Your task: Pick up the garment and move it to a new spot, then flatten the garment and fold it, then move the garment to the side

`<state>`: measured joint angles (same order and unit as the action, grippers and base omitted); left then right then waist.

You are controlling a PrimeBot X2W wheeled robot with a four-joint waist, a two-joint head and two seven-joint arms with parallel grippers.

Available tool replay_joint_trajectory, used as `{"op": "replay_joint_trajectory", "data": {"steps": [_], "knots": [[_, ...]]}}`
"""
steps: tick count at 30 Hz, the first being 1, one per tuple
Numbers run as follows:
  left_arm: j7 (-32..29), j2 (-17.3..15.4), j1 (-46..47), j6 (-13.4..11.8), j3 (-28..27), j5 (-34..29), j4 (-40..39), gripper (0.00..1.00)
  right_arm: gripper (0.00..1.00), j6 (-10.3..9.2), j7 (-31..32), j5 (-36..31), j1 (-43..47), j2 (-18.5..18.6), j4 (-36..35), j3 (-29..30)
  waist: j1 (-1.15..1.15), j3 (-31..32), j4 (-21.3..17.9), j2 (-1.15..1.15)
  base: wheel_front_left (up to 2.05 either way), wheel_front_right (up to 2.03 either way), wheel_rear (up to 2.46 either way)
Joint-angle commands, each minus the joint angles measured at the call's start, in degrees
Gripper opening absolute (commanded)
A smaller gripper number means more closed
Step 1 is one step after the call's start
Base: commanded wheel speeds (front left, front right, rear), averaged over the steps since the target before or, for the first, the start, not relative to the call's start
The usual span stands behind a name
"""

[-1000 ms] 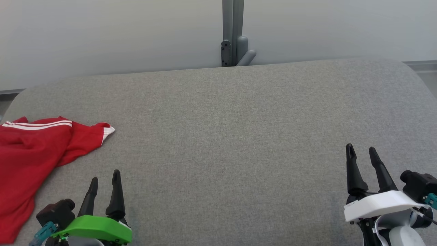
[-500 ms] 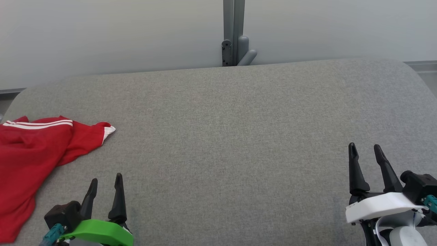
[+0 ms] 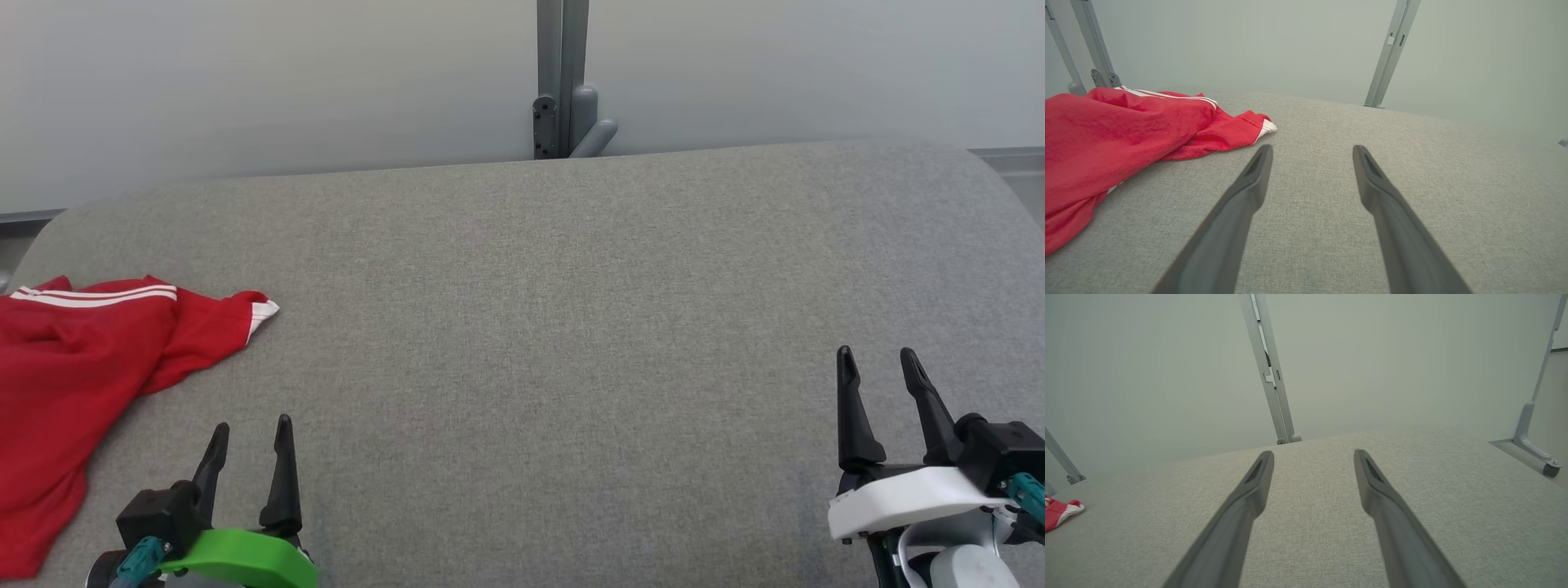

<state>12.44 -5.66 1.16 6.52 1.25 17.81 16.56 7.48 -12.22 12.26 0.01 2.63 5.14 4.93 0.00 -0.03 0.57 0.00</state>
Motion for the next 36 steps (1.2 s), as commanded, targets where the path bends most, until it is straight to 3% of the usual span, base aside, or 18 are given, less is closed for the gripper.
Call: {"op": "replay_joint_trajectory", "data": {"steps": [1,24,36], "knots": [[0.6,0.0,-0.4,0.2,-0.3,-1.6,-0.1,1.0,1.0,0.02,-0.8,-1.7,0.6,0.3,0.0,0.1,0.0,0.0,0.0,0.0,0.0,0.0,0.0],[2.9,0.8,-0.9,0.6,-1.3,-10.2,0.6,1.0,1.0,0.02,-3.1,-9.4,1.9,0.4,2.0,0.4,0.0,0.0,0.1,0.0,0.0,0.0,0.0],[2.7,1.1,-0.1,0.8,-1.1,-10.3,0.9,1.0,1.0,0.02,-3.0,-8.5,2.5,0.3,1.9,0.5,0.0,0.0,2.3,0.0,0.0,0.0,0.0]]}}
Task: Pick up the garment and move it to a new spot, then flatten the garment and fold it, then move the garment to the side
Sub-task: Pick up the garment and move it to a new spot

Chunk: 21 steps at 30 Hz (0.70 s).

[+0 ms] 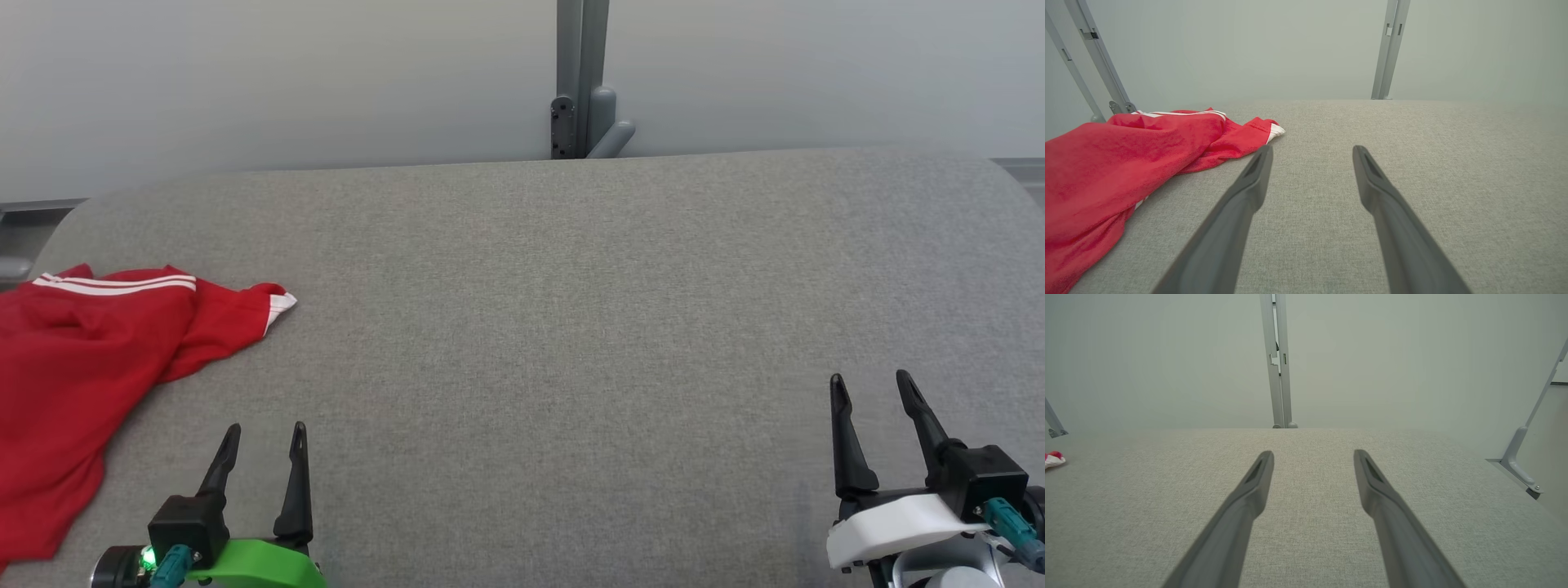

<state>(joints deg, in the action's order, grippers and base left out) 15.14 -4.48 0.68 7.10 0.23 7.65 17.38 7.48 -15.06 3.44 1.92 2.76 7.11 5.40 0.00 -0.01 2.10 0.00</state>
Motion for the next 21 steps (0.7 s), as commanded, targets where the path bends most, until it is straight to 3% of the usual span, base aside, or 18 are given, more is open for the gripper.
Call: {"op": "replay_joint_trajectory", "data": {"steps": [1,17,21], "knots": [[0.0,-0.1,0.4,0.2,-0.1,-0.2,0.1,1.0,1.0,0.02,-0.2,0.3,0.7,0.2,-0.1,-0.1,0.0,0.0,1.3,0.0,0.0,0.0,0.0],[0.0,-0.3,-1.1,-0.2,-3.3,1.1,-0.1,1.0,1.0,0.02,-0.2,1.8,0.2,0.2,-0.3,-3.6,0.0,0.1,18.4,0.0,0.0,0.0,0.0],[0.0,-0.2,-1.5,-0.4,-4.4,1.4,-0.4,1.0,1.0,0.01,-0.2,2.0,-0.2,0.2,-0.1,-4.5,0.0,0.0,21.0,0.0,0.0,0.0,0.0]]}}
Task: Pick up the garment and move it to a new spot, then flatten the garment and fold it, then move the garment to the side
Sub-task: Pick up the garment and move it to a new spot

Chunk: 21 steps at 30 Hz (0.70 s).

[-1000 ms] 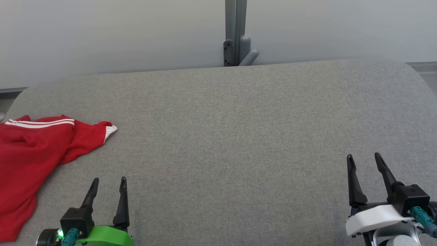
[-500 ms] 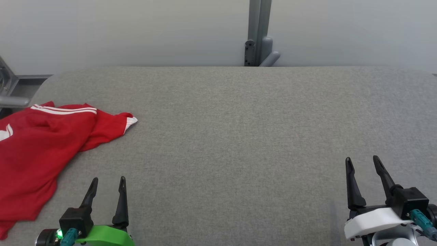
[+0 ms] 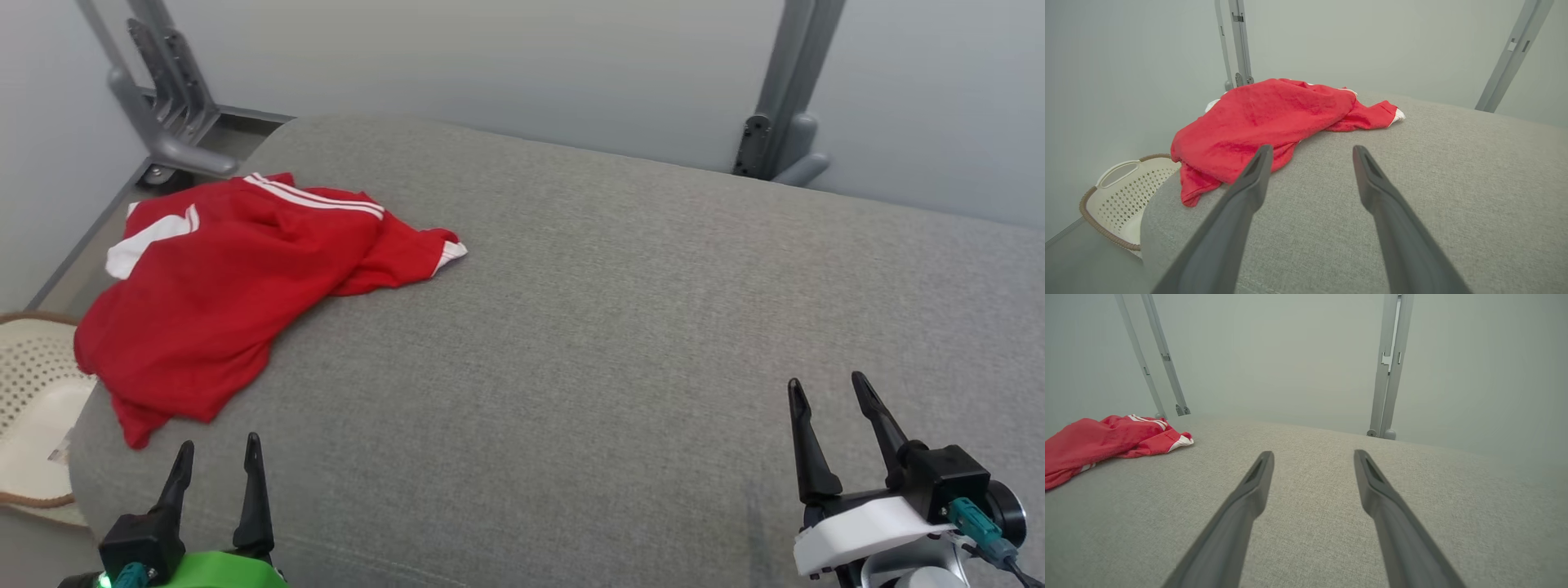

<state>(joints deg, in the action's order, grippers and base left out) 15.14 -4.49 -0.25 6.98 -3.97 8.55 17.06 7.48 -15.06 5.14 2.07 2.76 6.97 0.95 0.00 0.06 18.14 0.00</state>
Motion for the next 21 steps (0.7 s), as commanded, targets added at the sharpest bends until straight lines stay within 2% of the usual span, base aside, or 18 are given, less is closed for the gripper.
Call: {"op": "replay_joint_trajectory", "data": {"steps": [1,8,14,19,21], "knots": [[0.0,-0.2,-0.7,-0.3,-0.6,0.7,-0.2,1.0,1.0,0.01,-0.2,0.4,-0.5,0.2,0.2,-0.2,0.0,-0.2,5.6,0.0,0.0,0.0,0.0],[0.0,0.3,-1.4,-0.2,-1.8,0.7,-0.8,1.0,1.0,0.01,-0.2,0.6,-1.2,0.2,0.6,-1.3,0.0,-0.6,7.4,0.0,0.0,0.0,0.0],[0.0,0.6,0.0,-0.2,-2.8,1.0,-1.4,1.0,1.0,0.01,-0.2,-0.1,-1.9,0.2,0.1,-1.9,0.0,-2.2,6.6,0.0,0.0,0.0,0.0],[0.0,0.9,4.8,0.0,-3.3,2.3,-0.6,1.0,1.0,0.01,-0.2,-1.9,-4.3,0.2,-1.0,-2.1,0.0,-7.4,4.9,0.0,0.0,0.0,0.0],[0.0,0.0,10.3,0.1,-3.5,3.5,2.6,1.0,1.0,0.01,-0.2,-3.9,-6.6,0.3,-2.0,-2.3,0.0,-12.0,3.5,0.0,0.0,0.0,0.0]]}}
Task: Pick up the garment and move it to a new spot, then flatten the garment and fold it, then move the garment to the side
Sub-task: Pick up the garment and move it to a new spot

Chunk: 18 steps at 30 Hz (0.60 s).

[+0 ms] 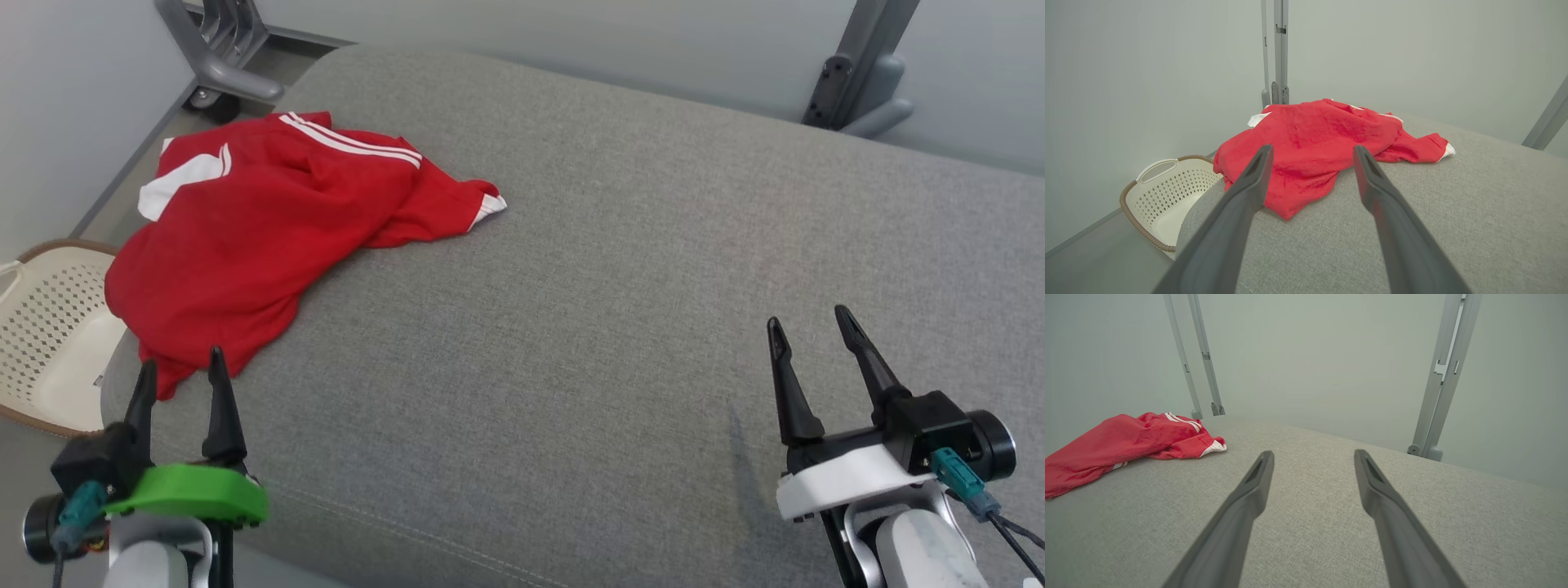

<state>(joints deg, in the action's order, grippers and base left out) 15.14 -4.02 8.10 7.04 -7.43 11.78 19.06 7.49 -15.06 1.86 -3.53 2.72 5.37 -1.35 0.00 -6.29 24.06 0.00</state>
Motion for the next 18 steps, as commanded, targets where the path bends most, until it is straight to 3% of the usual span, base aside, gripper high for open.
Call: {"op": "replay_joint_trajectory", "data": {"steps": [1,5,7,11,18], "knots": [[-0.1,-0.9,4.3,0.2,-0.1,1.1,1.8,1.0,1.0,0.0,-0.2,-1.3,-1.8,0.3,-0.7,-0.1,0.0,-7.2,-2.9,0.0,0.0,0.0,0.0],[-3.7,-3.6,13.0,0.4,-0.3,4.6,7.9,1.0,1.0,0.0,-0.2,-2.6,-4.9,1.2,-1.9,-1.0,0.0,-13.1,-5.0,0.0,0.0,0.0,0.0],[-8.8,-6.7,19.5,0.5,1.9,6.6,13.2,1.0,1.0,0.0,-0.2,-3.1,-6.9,1.8,-2.8,-1.5,0.0,-16.9,-6.2,0.0,0.0,0.0,0.0],[-14.9,-9.8,27.1,0.4,4.3,11.7,19.7,1.0,1.0,0.0,-0.2,-3.4,-9.0,2.7,-4.2,-2.2,0.0,-21.4,-7.4,0.0,0.0,0.0,0.0],[-19.2,-12.2,35.8,0.4,4.4,18.6,31.9,1.0,1.0,0.0,-0.2,-3.5,-11.1,4.2,-5.6,-3.5,0.0,-25.9,-9.1,0.0,0.0,0.0,0.0]]}}
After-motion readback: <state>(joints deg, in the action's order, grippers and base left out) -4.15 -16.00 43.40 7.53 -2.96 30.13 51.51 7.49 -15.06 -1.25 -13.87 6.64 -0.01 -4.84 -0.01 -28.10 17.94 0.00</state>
